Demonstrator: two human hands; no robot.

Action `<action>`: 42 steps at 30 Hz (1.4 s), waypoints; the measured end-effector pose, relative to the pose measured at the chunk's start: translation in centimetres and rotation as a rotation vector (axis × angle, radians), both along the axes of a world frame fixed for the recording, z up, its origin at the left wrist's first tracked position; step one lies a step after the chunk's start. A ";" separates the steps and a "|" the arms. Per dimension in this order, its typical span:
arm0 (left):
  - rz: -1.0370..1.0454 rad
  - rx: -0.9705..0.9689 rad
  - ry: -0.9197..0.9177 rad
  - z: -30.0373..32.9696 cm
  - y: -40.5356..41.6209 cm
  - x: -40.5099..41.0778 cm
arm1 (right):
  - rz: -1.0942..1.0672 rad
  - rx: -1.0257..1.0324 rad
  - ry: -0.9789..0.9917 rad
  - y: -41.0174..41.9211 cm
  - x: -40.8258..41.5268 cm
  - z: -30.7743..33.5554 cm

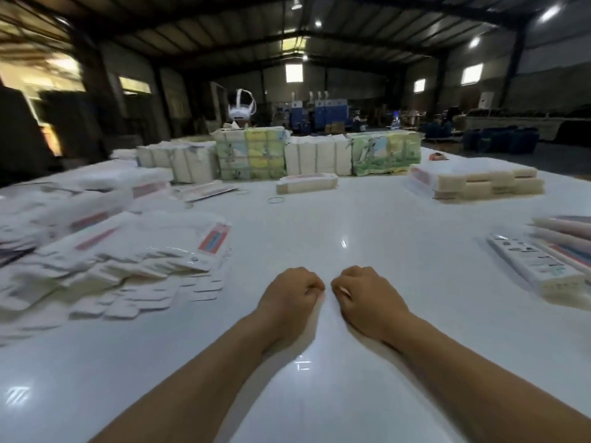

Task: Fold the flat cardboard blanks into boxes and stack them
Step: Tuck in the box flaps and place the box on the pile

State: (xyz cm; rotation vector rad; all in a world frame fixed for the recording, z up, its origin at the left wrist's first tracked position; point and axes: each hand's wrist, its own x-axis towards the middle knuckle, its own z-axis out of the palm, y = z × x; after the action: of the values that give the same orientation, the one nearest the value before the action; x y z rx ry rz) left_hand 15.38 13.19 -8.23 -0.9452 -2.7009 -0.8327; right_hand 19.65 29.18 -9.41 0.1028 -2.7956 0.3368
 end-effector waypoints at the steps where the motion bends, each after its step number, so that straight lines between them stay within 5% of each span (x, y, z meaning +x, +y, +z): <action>1: 0.003 0.000 -0.043 0.6 -0.3 -0.5 | 0.001 -0.004 0.018 0.1 -0.2 -0.1; 4: 0.095 -0.111 -0.050 3.1 -2.7 -4.4 | 0.008 0.001 0.044 0.3 -0.5 -0.4; 10: 0.760 -0.357 -0.070 5.2 -10.6 -12.8 | -0.009 -0.008 0.069 0.0 -0.5 -0.2; 13: 0.870 -0.525 -0.129 3.6 -12.3 -14.8 | -0.015 -0.013 0.062 -0.1 -0.3 0.0; 19: 0.883 -0.292 -0.280 5.5 -13.6 -17.5 | -0.003 -0.029 0.048 0.1 0.4 0.4; 25: 0.892 -0.468 0.249 4.9 -11.9 -16.3 | -0.009 -0.040 0.058 -0.2 0.5 0.6; 27: 0.763 -0.232 0.219 6.1 -10.8 -15.2 | -0.015 -0.036 0.050 -0.1 0.5 0.6; 31: 0.383 0.504 -0.289 8.2 -7.6 -10.4 | -0.029 -0.059 0.000 0.0 0.2 0.2; 33: 0.206 0.552 -0.444 8.1 -5.9 -7.1 | -0.090 -0.454 0.016 0.1 0.3 0.9; 35: 0.090 0.500 -0.540 6.9 -4.5 -4.2 | -0.147 -1.227 0.021 0.8 0.4 2.4; 37: 0.043 0.439 -0.654 5.2 -3.9 -2.3 | -0.160 -1.709 0.014 1.8 0.9 3.1; 40: -0.001 0.320 -0.635 3.5 -3.6 -1.1 | -0.156 -1.730 0.032 1.8 1.6 3.4; 42: 0.099 0.061 -0.321 3.1 -3.3 -0.8 | -0.195 -1.678 0.045 1.2 1.7 3.2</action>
State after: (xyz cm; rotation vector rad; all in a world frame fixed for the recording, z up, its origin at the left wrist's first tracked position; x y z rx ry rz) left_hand 14.57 9.94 -5.14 -0.7111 -2.9376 -1.1248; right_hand 21.30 30.42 -6.17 -0.5075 -1.6034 2.2546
